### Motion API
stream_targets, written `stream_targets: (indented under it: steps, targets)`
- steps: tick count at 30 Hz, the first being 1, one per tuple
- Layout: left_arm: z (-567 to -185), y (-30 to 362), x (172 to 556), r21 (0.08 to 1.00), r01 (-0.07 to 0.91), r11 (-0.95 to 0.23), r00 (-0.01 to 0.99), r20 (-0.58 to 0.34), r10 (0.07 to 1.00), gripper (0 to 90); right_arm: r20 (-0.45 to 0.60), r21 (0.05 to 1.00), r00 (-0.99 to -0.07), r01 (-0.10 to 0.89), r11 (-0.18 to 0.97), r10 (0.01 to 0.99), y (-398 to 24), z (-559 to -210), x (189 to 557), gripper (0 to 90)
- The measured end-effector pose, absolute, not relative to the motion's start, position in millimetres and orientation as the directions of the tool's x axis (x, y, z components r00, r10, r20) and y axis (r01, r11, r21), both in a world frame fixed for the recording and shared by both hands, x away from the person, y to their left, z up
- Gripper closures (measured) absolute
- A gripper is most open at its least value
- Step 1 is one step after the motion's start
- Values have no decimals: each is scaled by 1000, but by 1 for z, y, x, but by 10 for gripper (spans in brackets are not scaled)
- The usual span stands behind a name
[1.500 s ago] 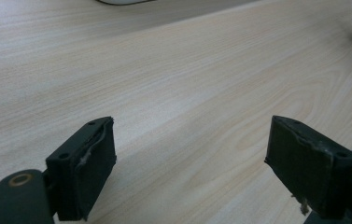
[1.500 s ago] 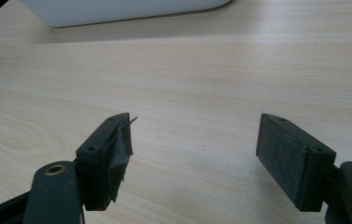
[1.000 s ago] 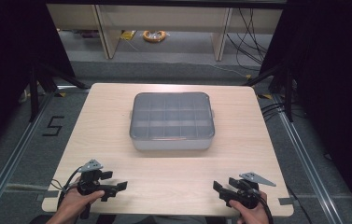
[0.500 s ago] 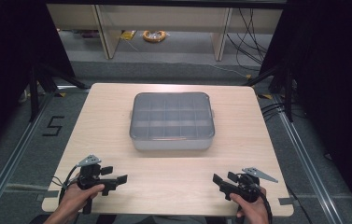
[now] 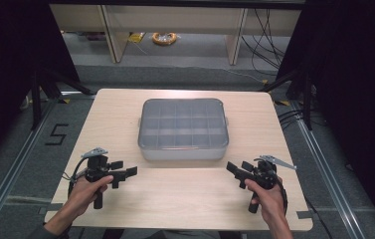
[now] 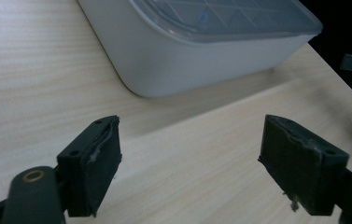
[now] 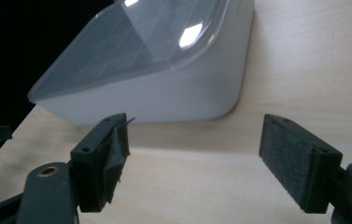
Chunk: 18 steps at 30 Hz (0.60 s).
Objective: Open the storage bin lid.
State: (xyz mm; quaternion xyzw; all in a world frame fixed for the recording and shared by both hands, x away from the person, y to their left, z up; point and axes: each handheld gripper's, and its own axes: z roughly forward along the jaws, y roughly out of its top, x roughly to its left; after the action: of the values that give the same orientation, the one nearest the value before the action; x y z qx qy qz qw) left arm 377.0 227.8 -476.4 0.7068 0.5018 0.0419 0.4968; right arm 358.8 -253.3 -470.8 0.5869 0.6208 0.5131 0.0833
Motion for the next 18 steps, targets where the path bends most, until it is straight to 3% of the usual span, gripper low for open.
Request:
stream_targets:
  steps: [14,18]
  targets:
    - [-458,231,426,725,684,78,441,-497,747,248,474,762,-293,608,-221,830,-258,-454,427,296]
    - [-453,230,442,719,689,97,428,-511,746,271,532,724,-246,628,-285,810,-257,-450,446,330]
